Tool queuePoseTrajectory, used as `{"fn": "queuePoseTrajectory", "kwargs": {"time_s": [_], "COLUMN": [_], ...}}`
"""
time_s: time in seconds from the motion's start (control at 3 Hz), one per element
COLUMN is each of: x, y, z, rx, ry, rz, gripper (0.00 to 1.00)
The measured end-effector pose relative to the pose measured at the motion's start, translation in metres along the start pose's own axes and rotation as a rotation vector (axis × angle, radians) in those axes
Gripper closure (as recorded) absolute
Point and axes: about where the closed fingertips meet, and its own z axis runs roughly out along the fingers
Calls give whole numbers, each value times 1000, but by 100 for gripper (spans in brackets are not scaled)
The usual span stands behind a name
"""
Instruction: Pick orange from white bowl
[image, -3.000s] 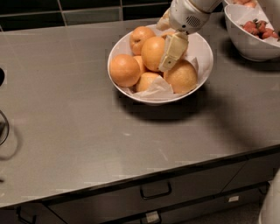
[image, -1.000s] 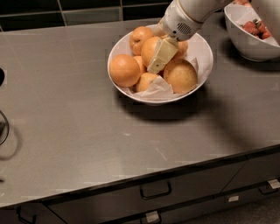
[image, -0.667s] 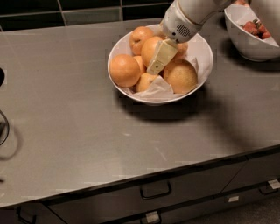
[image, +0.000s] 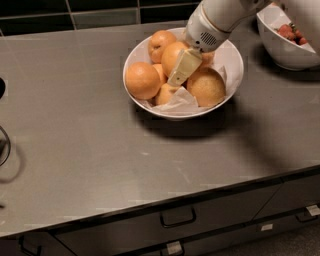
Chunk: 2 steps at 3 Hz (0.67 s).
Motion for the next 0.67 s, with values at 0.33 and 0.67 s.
{"fn": "queuePoseTrajectory", "kwargs": {"time_s": [0.33,0.67], "x": [1,0], "y": [-2,-2], "z": [4,3], "rx": [7,7], "ry": [12,12], "rz": [4,4], "gripper": [28,28]}}
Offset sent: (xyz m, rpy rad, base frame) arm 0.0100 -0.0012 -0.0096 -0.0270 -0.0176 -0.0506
